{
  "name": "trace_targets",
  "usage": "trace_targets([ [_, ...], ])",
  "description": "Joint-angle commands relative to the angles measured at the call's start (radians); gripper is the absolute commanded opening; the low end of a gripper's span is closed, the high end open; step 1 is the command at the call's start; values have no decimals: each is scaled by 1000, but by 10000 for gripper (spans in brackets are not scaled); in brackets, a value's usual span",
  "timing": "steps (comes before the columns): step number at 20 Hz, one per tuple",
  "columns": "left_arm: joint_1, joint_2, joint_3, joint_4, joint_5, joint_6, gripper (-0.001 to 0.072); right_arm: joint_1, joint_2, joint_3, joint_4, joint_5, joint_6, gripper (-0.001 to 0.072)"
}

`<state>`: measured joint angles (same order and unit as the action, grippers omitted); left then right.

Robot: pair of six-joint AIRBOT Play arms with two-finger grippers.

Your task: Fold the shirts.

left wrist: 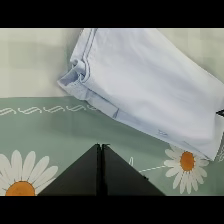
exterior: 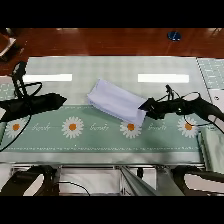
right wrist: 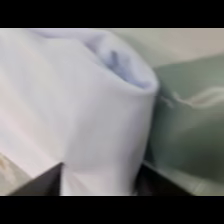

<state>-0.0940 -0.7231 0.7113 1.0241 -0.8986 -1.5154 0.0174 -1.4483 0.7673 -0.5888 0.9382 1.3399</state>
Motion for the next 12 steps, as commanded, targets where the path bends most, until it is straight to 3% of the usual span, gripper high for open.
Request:
trace_targets([
  [1, -1, -1, 0, -8, 2, -1, 22, 75, -114, 148, 29, 68, -65, 96],
  [2, -1, -1, 0, -8, 2, 0, 22, 89, -116, 195, 28, 80, -85, 29],
  [4, -1, -1, 0, -8, 2, 0, 22, 92, -115, 323, -2, 155, -77, 28],
  [8, -1, -1, 0, -13, 0, 0, 22, 85, -52, 658, -271, 284, 103, 28],
  [12, -2, -2, 0, -22, -2, 4, 22, 2, -43, 969, -393, 460, 225, 28],
])
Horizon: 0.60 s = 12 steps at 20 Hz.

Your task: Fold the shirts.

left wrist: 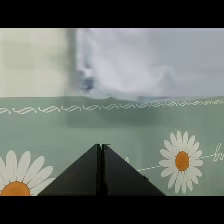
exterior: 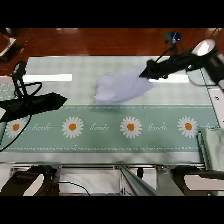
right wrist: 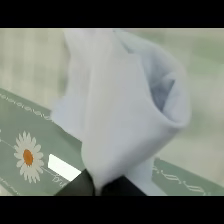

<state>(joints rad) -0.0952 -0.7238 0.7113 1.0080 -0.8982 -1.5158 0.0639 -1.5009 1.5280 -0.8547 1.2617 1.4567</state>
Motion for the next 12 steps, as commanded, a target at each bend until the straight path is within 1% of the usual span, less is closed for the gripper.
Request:
trace_targets([
  [1, -1, -3, 0, -3, -2, 4, 23, -77, 10, 274, -144, 190, 136, 28],
  [3, -1, -12, 0, 4, -2, 4, 22, -153, 15, 371, -150, 292, 182, 28],
  [5, -1, -23, 0, 3, -2, 4, 22, -244, 48, 407, -151, 356, 227, 28],
  [8, -1, -27, 0, 3, 1, 4, 23, -407, 121, 407, -151, 423, 278, 28],
  [10, -1, -27, 0, 3, 2, 4, 23, -524, 156, 407, -162, 496, 298, 28],
  [12, -1, -27, 0, 3, 2, 4, 22, -628, 187, 407, -225, 579, 302, 28],
])
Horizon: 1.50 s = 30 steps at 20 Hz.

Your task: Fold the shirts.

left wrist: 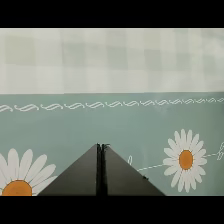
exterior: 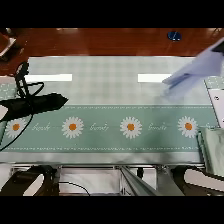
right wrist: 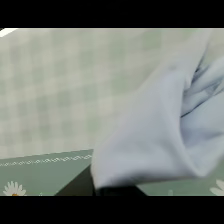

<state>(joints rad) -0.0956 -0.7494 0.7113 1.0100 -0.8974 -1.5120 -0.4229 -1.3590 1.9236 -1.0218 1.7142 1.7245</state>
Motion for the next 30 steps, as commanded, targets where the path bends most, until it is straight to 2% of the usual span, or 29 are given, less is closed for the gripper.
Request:
trace_targets([
  [1, 0, -2, 0, 1, 1, 0, 23, -189, 66, 8, -102, 142, 34, 28],
  [5, 0, -2, 0, 1, 17, 0, 23, -375, 170, -60, -143, 143, 30, 28],
  [8, 0, -2, 0, 1, 55, 0, 22, -498, 289, -224, -218, 143, 5, 28],
  [10, 0, -2, 0, -1, 113, 0, 23, -577, 369, -349, -324, 143, -51, 28],
  [12, 0, -2, 0, -2, 151, -1, 22, -652, 449, -476, -509, 142, -119, 28],
  [14, 0, -10, 0, -2, 169, -1, 23, -734, 523, -600, -636, 141, -75, 30],
  [15, -1, -18, 0, -5, 169, 0, 23, -763, 551, -653, -674, 141, -56, 87],
  [17, -2, -39, 0, -10, 168, 0, 23, -777, 583, -745, -744, 140, -27, 627],
  [18, -7, -50, 0, -9, 169, 0, 22, -777, 583, -764, -734, 138, -27, 628],
  [20, -12, -75, 0, -10, 200, 0, 23, -777, 562, -759, -676, 110, -35, 627],
  [22, 8, -84, 28, -8, 277, 29, 22, -777, 508, -698, -531, 61, -34, 589],
  [23, 35, -89, 79, -8, 289, 47, 22, -769, 459, -634, -387, 30, -30, 389],
  [24, 74, -105, 164, -9, 282, 58, 22, -735, 406, -566, -252, 9, -60, 74],
  [25, 105, -130, 262, -8, 264, 65, 22, -663, 350, -494, -127, -35, -77, 28],
  [27, 127, -215, 503, -9, 168, 74, 22, -425, 262, -374, -18, -192, -95, 28],
  [29, 97, -294, 696, -16, 54, 103, 22, -109, 223, -347, -51, -406, -163, 28],
  [30, 64, -315, 734, -16, 3, 106, 21, 42, 201, -347, -118, -452, -186, 28],
])
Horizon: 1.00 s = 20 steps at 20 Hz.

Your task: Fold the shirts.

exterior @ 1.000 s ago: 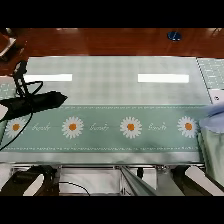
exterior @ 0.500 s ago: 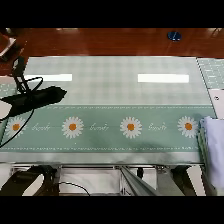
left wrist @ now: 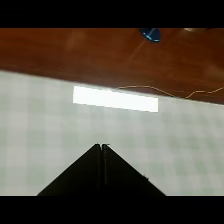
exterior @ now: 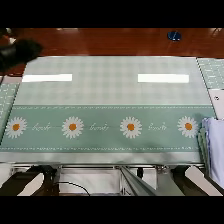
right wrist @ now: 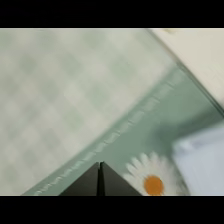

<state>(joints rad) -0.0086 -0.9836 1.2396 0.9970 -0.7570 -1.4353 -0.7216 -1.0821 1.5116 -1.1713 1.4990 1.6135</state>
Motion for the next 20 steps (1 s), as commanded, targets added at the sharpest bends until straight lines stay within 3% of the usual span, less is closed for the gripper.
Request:
trace_targets([
  [1, -59, -89, 196, 12, -177, 37, 21, 483, -107, 64, -74, -241, -71, 28],
  [3, -150, -94, 85, 140, -236, 26, 20, 722, -172, 2, -310, -227, -47, 28],
  [5, -203, -95, -89, 300, -210, -72, 21, 825, -226, -100, -467, -241, 32, 28],
  [7, -182, -95, -154, 347, -242, -126, 21, 837, -269, -141, -469, -231, 48, 28],
  [20, -175, -96, -146, 346, -253, -122, 22, 837, -281, -144, -417, -183, 76, 28],
])
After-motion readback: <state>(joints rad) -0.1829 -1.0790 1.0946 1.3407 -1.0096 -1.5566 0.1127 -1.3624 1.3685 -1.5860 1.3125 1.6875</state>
